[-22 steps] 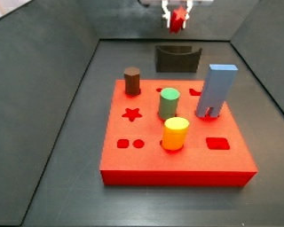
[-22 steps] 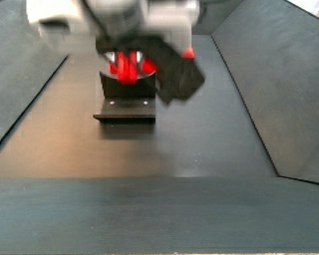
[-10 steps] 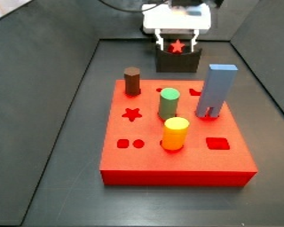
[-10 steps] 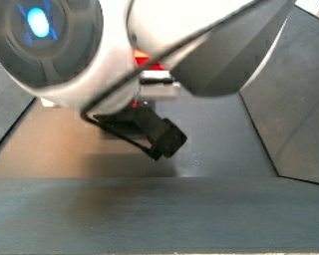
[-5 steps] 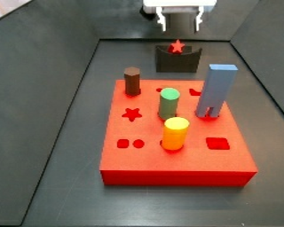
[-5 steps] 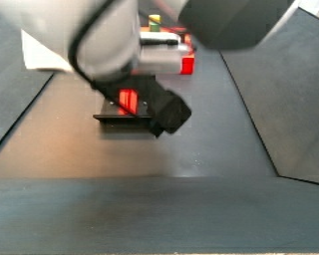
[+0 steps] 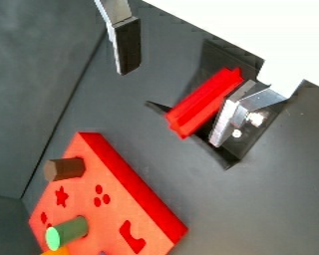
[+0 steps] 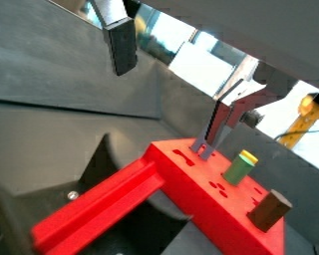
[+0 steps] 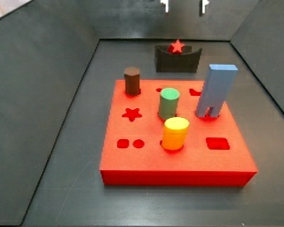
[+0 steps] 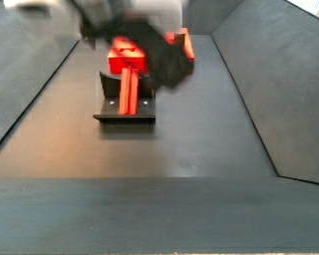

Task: Pick up the star object. Move up. Place the star object on the fixture. Regrasp the star object. Move to above the board. Insert the star object.
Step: Regrasp the star object.

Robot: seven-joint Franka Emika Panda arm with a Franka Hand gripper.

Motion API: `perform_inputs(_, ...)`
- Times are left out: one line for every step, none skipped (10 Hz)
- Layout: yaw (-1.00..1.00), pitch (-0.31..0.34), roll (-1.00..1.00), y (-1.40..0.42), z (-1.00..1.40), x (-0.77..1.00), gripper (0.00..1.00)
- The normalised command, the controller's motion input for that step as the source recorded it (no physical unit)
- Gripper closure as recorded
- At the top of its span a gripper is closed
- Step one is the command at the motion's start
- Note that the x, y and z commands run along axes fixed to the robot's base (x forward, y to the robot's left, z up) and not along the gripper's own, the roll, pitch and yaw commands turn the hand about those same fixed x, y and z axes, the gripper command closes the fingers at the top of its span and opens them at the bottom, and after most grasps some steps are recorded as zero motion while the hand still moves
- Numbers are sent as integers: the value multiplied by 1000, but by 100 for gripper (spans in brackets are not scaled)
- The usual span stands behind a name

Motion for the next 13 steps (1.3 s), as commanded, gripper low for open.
perform_inputs(20, 69, 1000, -1000, 759, -124, 0)
perform_inputs(19, 66, 1000, -875, 576, -107, 0)
perform_inputs(18, 64, 1000, -649, 287, -66, 0)
perform_inputs(17, 62, 1000, -469, 96, -39, 0)
perform_inputs(17, 62, 1000, -335, 49, -25, 0)
perform_inputs(17, 60, 1000, -62, 56, -25, 0)
perform_inputs(17, 58, 1000, 25, 41, -30, 0)
perform_inputs(17, 53, 1000, 10, 16, -29, 0)
perform_inputs(18, 47, 1000, -10, 15, -28, 0)
perform_inputs(19, 43, 1000, -15, 8, -25, 0)
perform_inputs(19, 40, 1000, -17, 6, -20, 0)
perform_inputs(21, 34, 1000, -18, 6, -10, 0)
perform_inputs(22, 32, 1000, -18, 5, -5, 0)
